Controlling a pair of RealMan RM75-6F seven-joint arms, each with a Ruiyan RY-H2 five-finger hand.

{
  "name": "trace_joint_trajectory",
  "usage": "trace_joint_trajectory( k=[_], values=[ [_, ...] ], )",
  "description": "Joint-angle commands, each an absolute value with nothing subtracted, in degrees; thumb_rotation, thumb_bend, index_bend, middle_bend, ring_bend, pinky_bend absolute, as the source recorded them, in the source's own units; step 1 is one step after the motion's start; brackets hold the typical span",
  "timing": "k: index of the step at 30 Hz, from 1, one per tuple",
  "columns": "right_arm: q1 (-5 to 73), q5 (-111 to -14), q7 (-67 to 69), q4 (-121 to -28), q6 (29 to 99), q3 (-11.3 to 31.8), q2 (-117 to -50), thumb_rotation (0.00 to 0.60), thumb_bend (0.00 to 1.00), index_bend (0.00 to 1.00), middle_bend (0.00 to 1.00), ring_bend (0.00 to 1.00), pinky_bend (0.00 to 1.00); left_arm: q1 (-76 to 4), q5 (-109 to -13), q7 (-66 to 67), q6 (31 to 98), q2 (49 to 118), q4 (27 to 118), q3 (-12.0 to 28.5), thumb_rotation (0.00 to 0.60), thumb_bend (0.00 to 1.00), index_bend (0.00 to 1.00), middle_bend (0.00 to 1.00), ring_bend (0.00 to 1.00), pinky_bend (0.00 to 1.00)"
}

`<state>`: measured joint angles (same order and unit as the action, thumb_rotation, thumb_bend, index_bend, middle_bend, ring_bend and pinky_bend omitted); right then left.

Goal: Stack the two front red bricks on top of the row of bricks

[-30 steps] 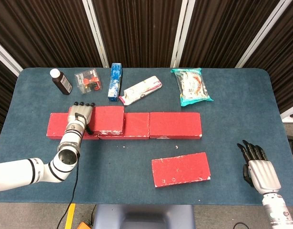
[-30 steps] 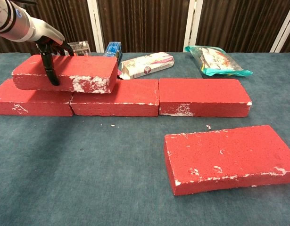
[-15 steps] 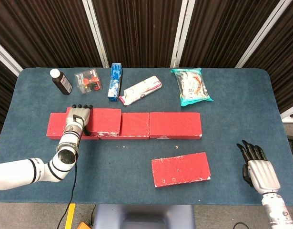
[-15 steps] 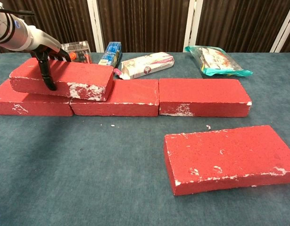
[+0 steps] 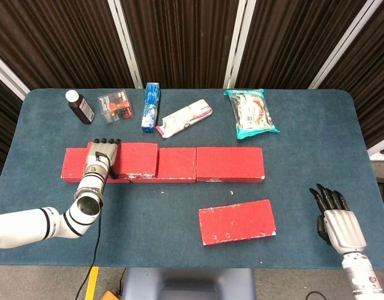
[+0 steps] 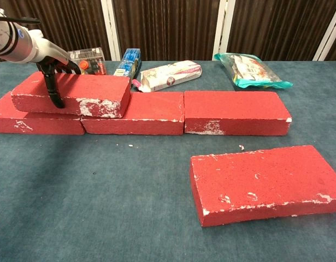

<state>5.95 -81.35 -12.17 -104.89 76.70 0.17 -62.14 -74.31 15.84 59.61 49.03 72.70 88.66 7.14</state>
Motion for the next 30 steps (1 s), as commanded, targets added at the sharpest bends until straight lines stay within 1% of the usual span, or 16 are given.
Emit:
trace_joint_trajectory(
  k=[1,30],
  values=[
    [5.97,-81.24,-12.37,-104.97,76.69,0.20,-62.18,0.600,0.84,0.04,0.00,0.00,0.00,-74.54,16.22,59.37,49.21,73.02,88.36,7.33,0.600,0.19,0.00,0.04,0.00,0.01],
    [5.75,-81.25,-12.24,-105.07,77.22,0.22,-62.29,0.600,0.84,0.05,0.00,0.00,0.00,-75.55,16.98,59.91,51.91,75.62,88.21,8.34,0.600,0.19,0.00,0.02,0.00,0.01]
  ],
)
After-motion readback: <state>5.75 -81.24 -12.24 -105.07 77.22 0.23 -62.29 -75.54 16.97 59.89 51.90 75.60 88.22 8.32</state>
